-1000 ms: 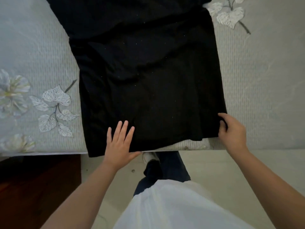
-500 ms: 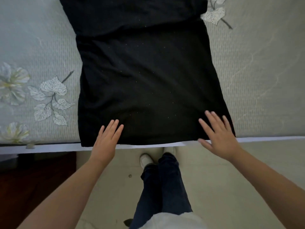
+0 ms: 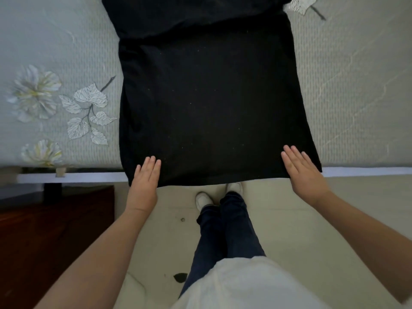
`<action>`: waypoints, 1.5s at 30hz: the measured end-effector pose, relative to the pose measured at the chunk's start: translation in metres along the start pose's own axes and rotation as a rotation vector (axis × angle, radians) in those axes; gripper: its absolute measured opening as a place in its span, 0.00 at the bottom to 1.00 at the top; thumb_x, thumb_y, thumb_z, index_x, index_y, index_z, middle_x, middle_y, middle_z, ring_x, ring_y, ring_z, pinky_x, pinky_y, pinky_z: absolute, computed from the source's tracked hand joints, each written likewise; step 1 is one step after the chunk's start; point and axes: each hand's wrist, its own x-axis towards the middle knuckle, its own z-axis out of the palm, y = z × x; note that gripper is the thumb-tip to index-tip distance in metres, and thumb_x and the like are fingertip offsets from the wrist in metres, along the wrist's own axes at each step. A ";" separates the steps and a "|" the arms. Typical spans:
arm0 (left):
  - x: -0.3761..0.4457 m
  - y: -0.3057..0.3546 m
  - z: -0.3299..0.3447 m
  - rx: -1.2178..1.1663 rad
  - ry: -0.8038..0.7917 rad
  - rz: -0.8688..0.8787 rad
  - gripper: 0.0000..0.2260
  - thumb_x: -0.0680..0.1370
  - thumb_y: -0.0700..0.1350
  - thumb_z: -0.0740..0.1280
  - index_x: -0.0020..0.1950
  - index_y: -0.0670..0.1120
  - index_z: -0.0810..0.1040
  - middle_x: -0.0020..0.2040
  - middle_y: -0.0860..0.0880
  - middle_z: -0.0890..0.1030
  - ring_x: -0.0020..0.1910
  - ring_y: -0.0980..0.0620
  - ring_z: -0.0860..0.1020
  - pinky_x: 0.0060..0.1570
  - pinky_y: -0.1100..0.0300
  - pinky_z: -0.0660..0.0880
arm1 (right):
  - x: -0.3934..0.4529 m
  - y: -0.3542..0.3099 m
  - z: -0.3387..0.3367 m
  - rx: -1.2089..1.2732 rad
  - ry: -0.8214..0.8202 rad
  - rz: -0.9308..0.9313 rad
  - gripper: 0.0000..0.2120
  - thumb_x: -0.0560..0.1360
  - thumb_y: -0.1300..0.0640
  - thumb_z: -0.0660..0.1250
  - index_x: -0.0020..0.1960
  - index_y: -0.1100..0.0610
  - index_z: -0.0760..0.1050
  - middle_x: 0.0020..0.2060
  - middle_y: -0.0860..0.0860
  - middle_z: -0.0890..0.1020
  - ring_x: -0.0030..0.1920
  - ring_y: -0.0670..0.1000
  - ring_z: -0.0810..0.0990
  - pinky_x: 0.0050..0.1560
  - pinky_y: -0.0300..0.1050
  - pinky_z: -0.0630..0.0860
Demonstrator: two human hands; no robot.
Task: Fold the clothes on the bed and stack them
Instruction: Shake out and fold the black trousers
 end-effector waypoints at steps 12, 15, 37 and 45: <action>-0.010 -0.001 -0.084 0.022 0.076 -0.101 0.31 0.74 0.27 0.54 0.74 0.39 0.45 0.76 0.42 0.48 0.75 0.47 0.46 0.70 0.60 0.35 | 0.027 -0.004 -0.099 -0.005 -0.072 0.298 0.31 0.76 0.70 0.50 0.75 0.62 0.41 0.75 0.57 0.43 0.75 0.54 0.41 0.71 0.47 0.35; 0.033 -0.004 -0.124 0.067 0.183 -0.075 0.29 0.75 0.28 0.53 0.74 0.39 0.47 0.75 0.41 0.49 0.75 0.46 0.46 0.70 0.58 0.36 | 0.068 0.007 -0.142 -0.060 0.062 0.297 0.28 0.77 0.68 0.51 0.75 0.63 0.46 0.75 0.58 0.47 0.75 0.56 0.44 0.71 0.51 0.36; 0.398 -0.064 -0.232 0.266 0.129 -0.182 0.26 0.79 0.34 0.51 0.75 0.42 0.44 0.76 0.43 0.47 0.75 0.48 0.46 0.72 0.55 0.45 | 0.418 0.108 -0.189 -0.182 0.020 0.401 0.27 0.76 0.64 0.52 0.74 0.61 0.51 0.75 0.54 0.54 0.75 0.55 0.47 0.71 0.58 0.42; 0.485 -0.077 -0.223 0.175 0.139 -0.316 0.24 0.74 0.31 0.58 0.69 0.39 0.60 0.64 0.39 0.68 0.63 0.39 0.67 0.64 0.42 0.62 | 0.495 0.120 -0.159 -0.002 -0.038 0.661 0.29 0.72 0.65 0.57 0.72 0.62 0.55 0.71 0.57 0.63 0.74 0.56 0.51 0.70 0.64 0.44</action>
